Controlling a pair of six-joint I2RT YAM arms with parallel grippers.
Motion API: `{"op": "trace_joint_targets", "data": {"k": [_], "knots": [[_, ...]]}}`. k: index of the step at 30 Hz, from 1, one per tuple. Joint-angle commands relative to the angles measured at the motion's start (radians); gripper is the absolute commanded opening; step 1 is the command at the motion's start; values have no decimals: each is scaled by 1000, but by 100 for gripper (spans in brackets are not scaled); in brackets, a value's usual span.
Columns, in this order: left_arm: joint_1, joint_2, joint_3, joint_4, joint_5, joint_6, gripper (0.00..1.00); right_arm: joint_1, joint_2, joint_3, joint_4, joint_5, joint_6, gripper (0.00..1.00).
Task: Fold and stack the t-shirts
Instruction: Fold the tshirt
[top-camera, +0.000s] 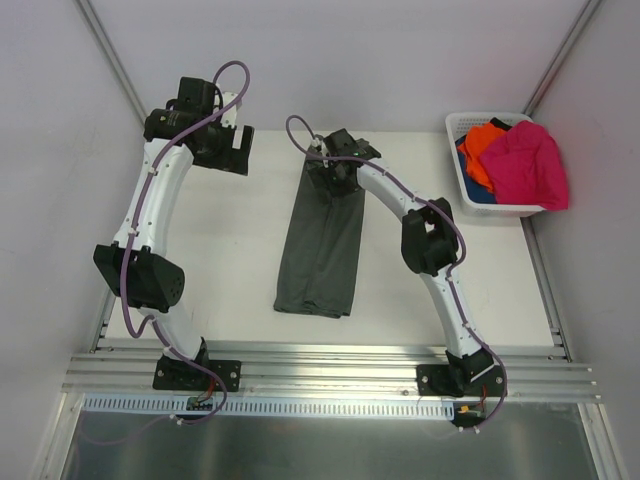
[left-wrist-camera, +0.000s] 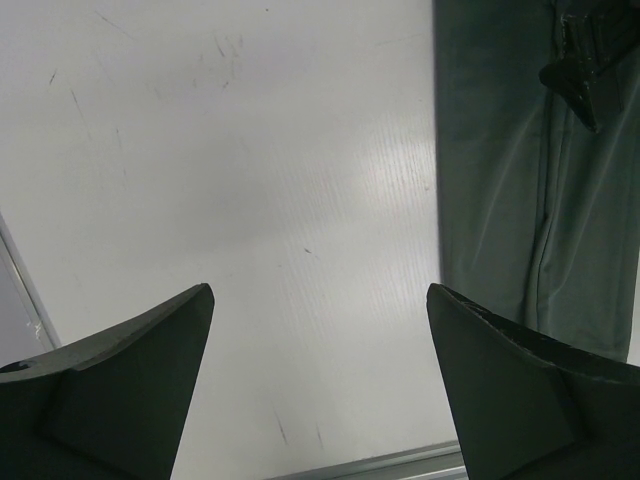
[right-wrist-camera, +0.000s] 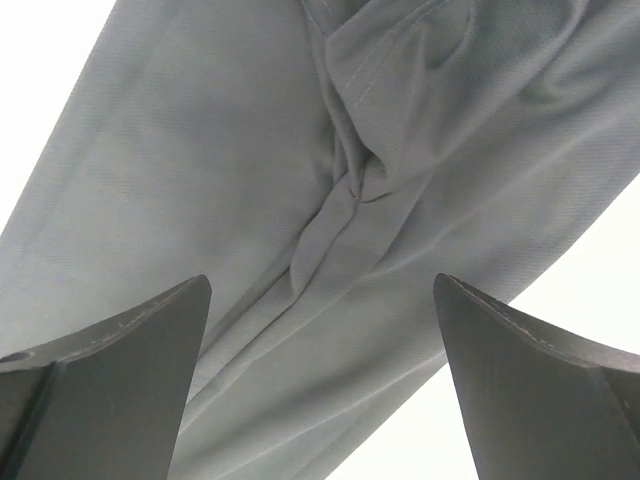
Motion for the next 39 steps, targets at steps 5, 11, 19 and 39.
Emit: {"op": "trace_joint_targets", "data": {"k": [5,11,19,39], "knots": [[8,-53,15,-3,40,-29,89,18,5,30,-20,14,-32,100],[7,-47,30,-5,47,-35,89,22,8,-2,-43,-17,-24,100],[8,-44,37,-3,45,-38,89,27,19,-26,-78,-79,2,100],[8,-72,96,1,74,-60,90,18,-57,-239,-194,-47,-33,100]]}}
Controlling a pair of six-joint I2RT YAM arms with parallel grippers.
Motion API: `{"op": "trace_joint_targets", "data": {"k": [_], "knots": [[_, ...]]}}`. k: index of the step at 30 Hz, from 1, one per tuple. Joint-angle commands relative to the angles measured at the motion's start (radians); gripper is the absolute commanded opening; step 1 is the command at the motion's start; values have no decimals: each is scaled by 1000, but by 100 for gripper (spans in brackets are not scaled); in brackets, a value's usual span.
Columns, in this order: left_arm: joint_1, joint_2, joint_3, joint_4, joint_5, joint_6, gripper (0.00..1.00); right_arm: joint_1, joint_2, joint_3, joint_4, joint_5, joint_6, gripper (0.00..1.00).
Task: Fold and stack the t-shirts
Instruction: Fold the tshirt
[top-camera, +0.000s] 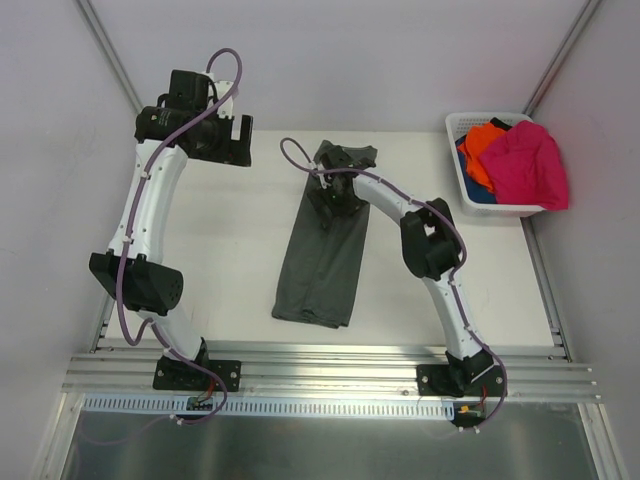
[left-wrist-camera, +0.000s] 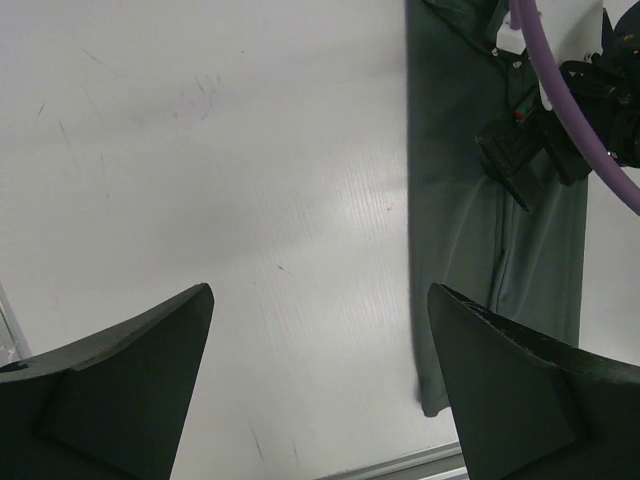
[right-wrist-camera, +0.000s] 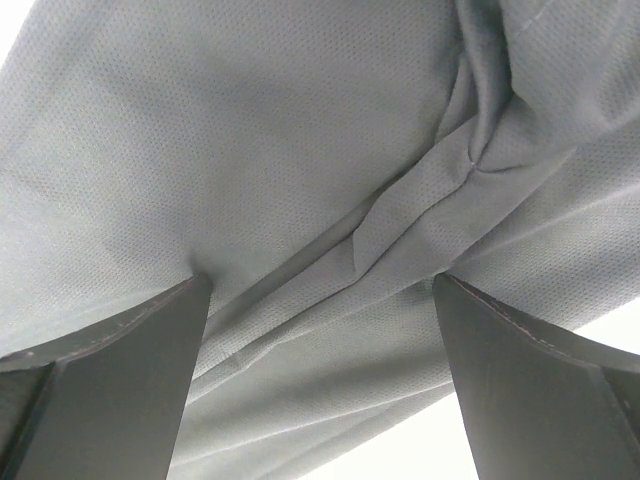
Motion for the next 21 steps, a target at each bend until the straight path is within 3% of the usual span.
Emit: {"op": "trace_joint_targets", "data": {"k": [1,10,21], "knots": [[9,-52,38,3,3,-10,90,-31,2,-59,-151,1,-20,99],[9,-55,36,10,-27,4,90,-62,118,171,-322,118,-188,100],[9,-59,31,10,-41,9,90,-27,140,265,-276,89,-238,100]]}}
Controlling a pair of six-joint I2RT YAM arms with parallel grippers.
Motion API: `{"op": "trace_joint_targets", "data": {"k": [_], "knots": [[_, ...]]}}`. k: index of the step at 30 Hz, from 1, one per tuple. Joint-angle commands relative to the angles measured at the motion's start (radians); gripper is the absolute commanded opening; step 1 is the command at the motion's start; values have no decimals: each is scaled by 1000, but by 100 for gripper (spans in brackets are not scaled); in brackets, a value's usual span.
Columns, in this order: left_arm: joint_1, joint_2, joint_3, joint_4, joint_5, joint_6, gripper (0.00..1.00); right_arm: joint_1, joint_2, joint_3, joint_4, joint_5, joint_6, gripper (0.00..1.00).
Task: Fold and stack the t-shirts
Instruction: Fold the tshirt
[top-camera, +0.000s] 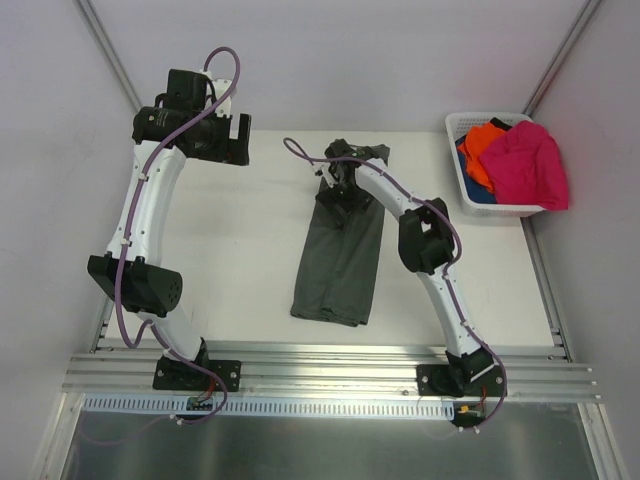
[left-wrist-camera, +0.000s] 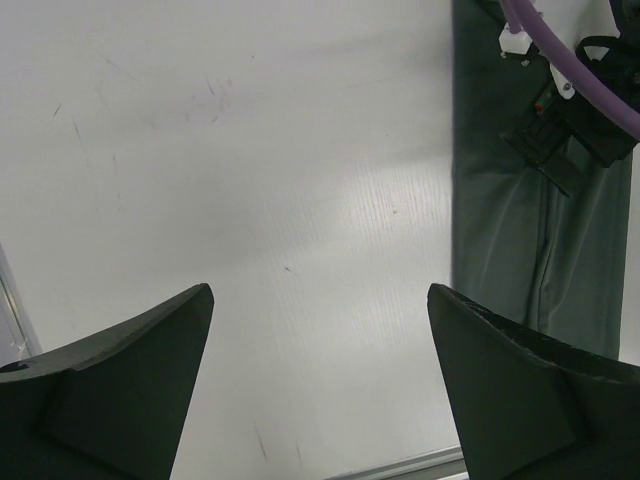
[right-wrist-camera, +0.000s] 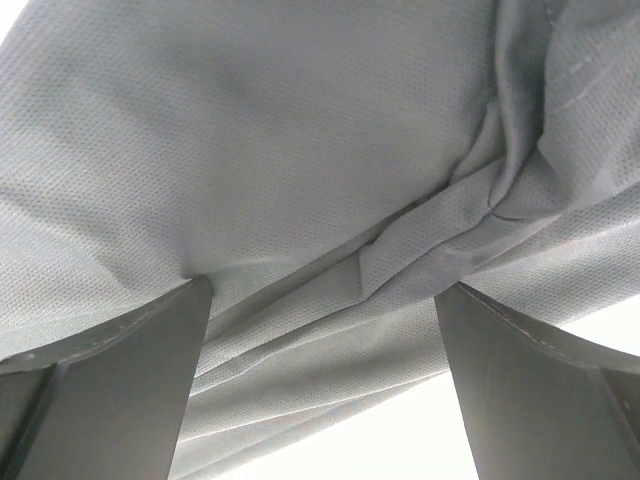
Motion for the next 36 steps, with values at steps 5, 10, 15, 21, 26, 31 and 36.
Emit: {"op": "trace_joint_targets", "data": {"k": [5,10,15,21,26,31,36], "knots": [[9,-46,26,7,-21,8,90,45,21,38,14,9,-92,100],[7,-51,24,7,-23,7,90,50,15,44,37,-18,-62,100],[5,-57,17,7,-28,8,90,48,16,56,51,-38,-39,100],[5,-61,3,7,-23,14,90,44,-7,47,48,-25,-27,99],[9,-57,-55,7,43,-6,90,18,-135,-66,80,29,20,100],[10,-6,-31,4,74,-23,89,-18,-191,-11,76,40,15,100],[12,38,12,7,40,-9,90,-54,-211,3,140,-3,-8,99]]}}
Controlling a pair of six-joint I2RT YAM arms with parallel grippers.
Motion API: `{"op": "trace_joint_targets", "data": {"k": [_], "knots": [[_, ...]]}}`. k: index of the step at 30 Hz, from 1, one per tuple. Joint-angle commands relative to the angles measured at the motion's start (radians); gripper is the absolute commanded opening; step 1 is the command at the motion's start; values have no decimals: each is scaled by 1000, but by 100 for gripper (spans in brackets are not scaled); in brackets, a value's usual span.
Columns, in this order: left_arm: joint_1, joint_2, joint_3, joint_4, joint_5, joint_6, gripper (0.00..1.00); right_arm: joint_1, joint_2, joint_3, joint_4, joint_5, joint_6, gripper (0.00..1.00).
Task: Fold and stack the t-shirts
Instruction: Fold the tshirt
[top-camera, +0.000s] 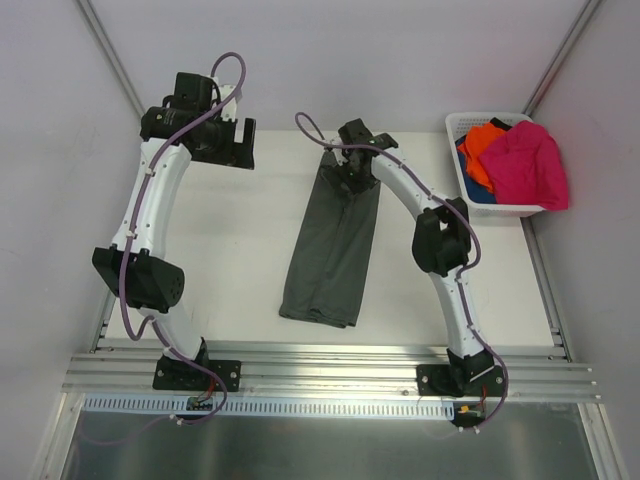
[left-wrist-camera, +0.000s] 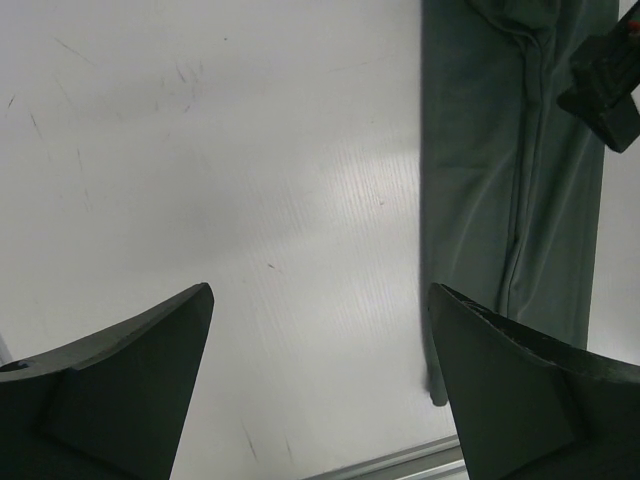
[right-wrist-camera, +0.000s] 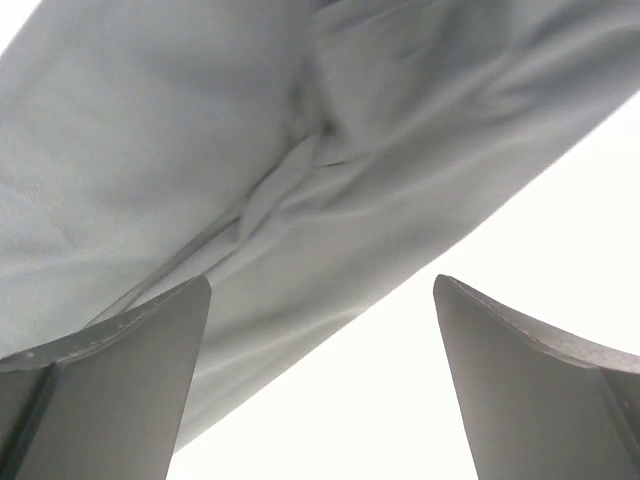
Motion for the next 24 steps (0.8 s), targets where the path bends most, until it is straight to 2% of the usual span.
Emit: {"op": "trace_joint_targets", "data": {"k": [1,6,11,15,24], "knots": [[10,17,38,1,2,-2,90,-28,-76,53,57,-41,-8,99],[10,25,14,1,-21,24,89,-94,34,183,122,-175,73,100],[10,27,-24,-8,-33,41,89,-148,117,191,261,-293,213,100],[8,21,-46,-16,-33,49,89,-178,176,225,320,-310,338,99],[8,14,-61,-19,-69,64,89,-175,213,194,360,-335,395,100]]}}
